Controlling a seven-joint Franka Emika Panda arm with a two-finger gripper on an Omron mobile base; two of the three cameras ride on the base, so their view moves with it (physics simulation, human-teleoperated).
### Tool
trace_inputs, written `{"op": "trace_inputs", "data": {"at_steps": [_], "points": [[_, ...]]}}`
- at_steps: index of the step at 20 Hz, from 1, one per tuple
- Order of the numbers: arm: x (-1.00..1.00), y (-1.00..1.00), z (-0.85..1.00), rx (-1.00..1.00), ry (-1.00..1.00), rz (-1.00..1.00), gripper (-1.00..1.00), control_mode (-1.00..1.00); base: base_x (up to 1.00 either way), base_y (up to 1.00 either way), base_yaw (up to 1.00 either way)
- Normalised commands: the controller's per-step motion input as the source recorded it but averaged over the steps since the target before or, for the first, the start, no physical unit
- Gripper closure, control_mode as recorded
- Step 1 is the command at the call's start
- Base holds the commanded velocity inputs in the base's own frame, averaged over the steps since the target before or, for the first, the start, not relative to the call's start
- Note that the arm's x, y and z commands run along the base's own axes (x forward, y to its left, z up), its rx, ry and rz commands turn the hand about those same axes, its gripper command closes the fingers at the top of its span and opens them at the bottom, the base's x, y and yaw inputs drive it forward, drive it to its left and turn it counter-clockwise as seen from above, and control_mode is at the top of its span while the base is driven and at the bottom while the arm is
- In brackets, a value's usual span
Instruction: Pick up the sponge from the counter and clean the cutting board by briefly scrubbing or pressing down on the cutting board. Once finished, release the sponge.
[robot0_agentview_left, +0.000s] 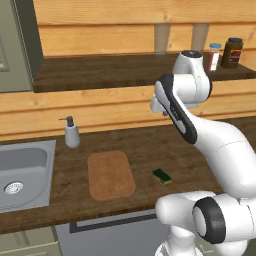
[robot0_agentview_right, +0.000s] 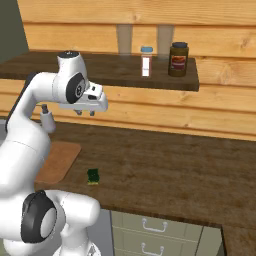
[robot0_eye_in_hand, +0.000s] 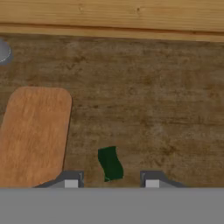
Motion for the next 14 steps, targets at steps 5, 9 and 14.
{"op": "trace_inputs", "data": {"at_steps": [5, 9, 14], "points": [[-0.60, 0.00, -0.10, -0.02, 0.00, 0.00, -1.00, -1.00, 0.00, 0.00, 0.00], [-0.96, 0.00, -0.52, -0.03, 0.00, 0.00, -1.00, -1.00, 0.00, 0.00, 0.00], [-0.25, 0.00, -0.99, 0.05, 0.00, 0.00, -1.00, -1.00, 0.00, 0.00, 0.00]]}}
